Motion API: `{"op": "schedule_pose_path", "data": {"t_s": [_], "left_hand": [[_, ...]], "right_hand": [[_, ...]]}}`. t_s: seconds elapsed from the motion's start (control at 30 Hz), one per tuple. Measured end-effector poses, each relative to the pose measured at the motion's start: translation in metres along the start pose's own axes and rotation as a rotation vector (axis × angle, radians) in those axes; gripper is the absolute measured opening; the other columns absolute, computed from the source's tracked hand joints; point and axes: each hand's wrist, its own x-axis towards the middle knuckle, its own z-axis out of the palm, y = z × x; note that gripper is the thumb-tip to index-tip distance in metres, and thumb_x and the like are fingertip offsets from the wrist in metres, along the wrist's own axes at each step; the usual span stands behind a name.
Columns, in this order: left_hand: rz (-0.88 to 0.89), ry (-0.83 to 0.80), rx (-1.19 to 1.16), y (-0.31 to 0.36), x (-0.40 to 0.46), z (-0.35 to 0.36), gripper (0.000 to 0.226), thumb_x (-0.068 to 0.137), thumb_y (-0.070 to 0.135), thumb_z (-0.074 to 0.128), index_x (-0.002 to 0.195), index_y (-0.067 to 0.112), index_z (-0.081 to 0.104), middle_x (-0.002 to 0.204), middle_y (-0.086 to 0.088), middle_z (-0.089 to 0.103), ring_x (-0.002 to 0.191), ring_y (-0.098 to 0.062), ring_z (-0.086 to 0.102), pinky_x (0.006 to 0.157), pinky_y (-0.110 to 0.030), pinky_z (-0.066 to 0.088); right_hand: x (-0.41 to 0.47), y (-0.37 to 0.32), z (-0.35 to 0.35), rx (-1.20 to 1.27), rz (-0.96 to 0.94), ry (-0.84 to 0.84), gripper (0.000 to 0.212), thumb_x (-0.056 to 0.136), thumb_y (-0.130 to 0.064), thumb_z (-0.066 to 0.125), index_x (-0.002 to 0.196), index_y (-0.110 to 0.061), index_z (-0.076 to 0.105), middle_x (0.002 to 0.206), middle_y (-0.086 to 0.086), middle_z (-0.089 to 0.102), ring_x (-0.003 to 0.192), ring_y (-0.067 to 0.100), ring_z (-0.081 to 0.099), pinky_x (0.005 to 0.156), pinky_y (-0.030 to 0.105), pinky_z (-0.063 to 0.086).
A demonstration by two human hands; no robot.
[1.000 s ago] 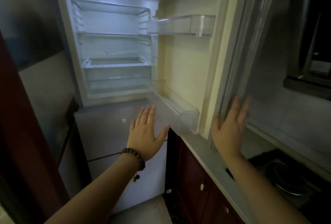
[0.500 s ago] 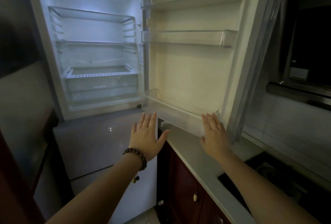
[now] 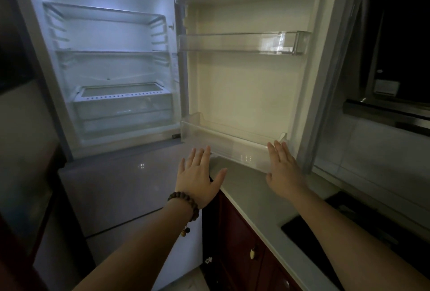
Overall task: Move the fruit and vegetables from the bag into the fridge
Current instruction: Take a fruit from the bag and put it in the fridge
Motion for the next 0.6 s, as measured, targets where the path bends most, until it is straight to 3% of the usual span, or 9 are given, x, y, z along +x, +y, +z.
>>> {"op": "schedule_pose_path", "data": {"t_s": [0.23, 0.6], "left_hand": [[0.028, 0.002, -0.033, 0.016, -0.008, -0.001, 0.079, 0.090, 0.066, 0.020, 0.150, 0.019, 0.002, 0.158, 0.000, 0.007, 0.145, -0.016, -0.002, 0.118, -0.044, 0.003], [0.304, -0.073, -0.106, 0.083, -0.038, 0.002, 0.079, 0.089, 0.066, 0.020, 0.150, 0.020, 0.003, 0.158, -0.001, 0.008, 0.145, -0.017, 0.000, 0.118, -0.045, 0.003]], "right_hand": [[0.000, 0.005, -0.019, -0.012, 0.004, -0.160, 0.083, 0.090, -0.027, 0.049, 0.149, -0.020, -0.008, 0.157, 0.002, -0.018, 0.145, 0.018, -0.014, 0.117, 0.050, 0.008], [-0.134, 0.011, -0.073, -0.016, 0.188, 0.056, 0.071, 0.096, -0.039, 0.042, 0.151, -0.020, 0.001, 0.159, 0.002, -0.007, 0.145, 0.018, -0.013, 0.118, 0.044, -0.003]]}}
